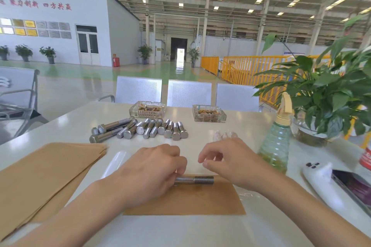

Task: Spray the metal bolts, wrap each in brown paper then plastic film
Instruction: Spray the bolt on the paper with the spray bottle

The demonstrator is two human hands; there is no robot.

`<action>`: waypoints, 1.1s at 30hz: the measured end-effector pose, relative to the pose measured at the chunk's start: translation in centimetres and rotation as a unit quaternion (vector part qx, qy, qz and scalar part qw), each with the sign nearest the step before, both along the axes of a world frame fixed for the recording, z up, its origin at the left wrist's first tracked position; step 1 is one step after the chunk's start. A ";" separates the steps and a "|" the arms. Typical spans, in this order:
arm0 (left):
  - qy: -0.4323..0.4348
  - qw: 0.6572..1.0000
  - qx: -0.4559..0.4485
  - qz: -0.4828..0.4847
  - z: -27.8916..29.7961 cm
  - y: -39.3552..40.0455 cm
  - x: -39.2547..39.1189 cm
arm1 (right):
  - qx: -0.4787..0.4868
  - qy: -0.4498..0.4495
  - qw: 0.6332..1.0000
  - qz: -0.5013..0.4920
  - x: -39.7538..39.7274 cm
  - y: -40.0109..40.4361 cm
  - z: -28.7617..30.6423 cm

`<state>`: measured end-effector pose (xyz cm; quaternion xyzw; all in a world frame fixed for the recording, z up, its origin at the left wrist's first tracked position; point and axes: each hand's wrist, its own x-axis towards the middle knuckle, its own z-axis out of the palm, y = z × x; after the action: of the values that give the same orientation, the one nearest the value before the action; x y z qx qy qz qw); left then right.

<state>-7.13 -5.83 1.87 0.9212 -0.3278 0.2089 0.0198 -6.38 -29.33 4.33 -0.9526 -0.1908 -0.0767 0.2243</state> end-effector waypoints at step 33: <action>0.018 0.987 0.150 -0.060 -0.2 -3.2 -4.2 | -0.140 -0.077 0.982 0.101 2.1 0.2 -3.6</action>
<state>-11.38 -9.02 1.65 0.8961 -0.4096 0.1386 -0.1005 -4.24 -29.15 0.75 -0.9415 -0.3119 -0.0994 0.0802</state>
